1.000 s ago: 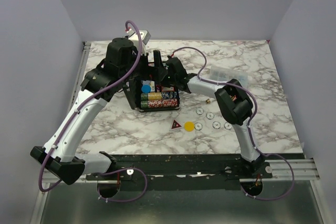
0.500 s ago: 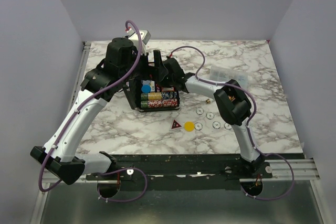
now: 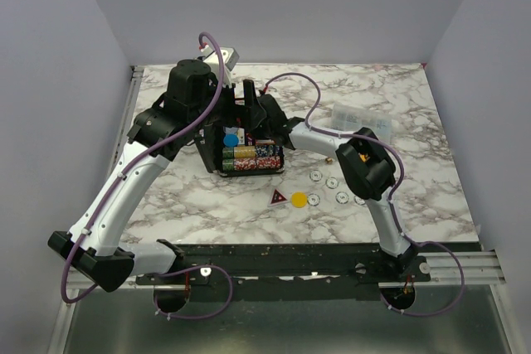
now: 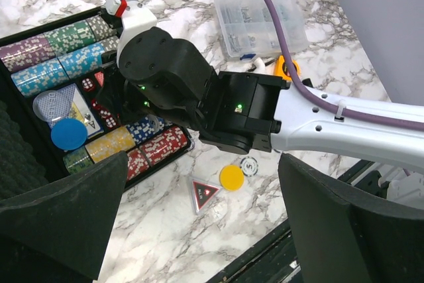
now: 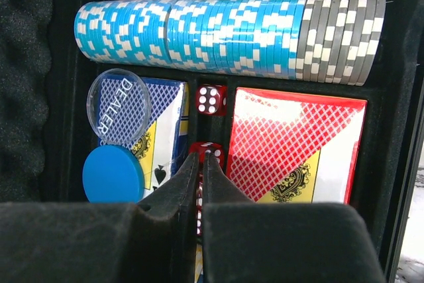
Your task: Pack up texas hold em set
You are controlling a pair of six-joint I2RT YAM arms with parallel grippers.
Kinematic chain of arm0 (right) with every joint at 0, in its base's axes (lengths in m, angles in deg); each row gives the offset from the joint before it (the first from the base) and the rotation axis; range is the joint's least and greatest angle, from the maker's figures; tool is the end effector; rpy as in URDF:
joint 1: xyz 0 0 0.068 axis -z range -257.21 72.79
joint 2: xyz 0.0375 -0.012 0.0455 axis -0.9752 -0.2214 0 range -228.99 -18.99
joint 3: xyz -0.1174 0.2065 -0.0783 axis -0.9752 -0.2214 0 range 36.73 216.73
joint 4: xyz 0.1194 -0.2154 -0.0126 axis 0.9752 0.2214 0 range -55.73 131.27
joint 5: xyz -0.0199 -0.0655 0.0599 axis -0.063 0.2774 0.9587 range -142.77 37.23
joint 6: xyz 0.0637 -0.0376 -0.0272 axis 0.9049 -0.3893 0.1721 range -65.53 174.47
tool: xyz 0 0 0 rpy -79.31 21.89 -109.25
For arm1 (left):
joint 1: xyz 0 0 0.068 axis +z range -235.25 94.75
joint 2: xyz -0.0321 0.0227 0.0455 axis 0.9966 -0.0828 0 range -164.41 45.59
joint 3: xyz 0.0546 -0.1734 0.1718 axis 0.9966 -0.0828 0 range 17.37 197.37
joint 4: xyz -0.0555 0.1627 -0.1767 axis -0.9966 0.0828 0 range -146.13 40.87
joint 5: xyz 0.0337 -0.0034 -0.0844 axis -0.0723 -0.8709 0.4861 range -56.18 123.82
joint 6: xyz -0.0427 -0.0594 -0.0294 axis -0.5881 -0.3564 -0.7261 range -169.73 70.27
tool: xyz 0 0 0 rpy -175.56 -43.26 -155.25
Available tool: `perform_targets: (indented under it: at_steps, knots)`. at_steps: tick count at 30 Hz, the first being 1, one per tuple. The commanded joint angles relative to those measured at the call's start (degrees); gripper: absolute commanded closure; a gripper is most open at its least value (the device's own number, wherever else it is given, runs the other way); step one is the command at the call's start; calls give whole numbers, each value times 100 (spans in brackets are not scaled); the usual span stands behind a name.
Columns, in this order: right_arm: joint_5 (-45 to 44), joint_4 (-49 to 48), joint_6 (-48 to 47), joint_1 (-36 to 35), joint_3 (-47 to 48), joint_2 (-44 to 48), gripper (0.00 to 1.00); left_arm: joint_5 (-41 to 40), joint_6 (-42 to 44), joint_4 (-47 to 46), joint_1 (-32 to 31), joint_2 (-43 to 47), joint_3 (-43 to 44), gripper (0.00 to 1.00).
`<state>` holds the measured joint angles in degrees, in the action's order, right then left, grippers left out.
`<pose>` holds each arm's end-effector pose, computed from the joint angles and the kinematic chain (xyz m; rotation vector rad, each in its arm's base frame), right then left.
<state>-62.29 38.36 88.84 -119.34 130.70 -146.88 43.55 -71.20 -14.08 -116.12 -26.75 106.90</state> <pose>0.3799 0.3285 0.1386 -0.0618 2.2785 0.5386 0.2308 -0.1513 0.4085 0.2825 2.0600 -0.7437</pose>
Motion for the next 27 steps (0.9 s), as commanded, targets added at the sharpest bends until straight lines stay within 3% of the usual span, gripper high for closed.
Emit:
perform_targets:
  at_steps: [1,7,15,20,27]
  knots:
    - [-647,592,-248,48,-175,-18,97,145,-15,-126,-33,9,-50,5]
    - [-988,761,-242,48,-176,62,99,178,-23,-130,-36,0,-59,5]
    - [-129,182,-558,52,-326,20,98,239,-32,-135,-42,-35,-55,5]
    - [-164,-5,-523,52,-473,210,96,234,-32,-135,-42,-34,-55,5]
    - [-22,-207,-491,54,-517,537,80,258,-32,-126,-41,-35,-41,5]
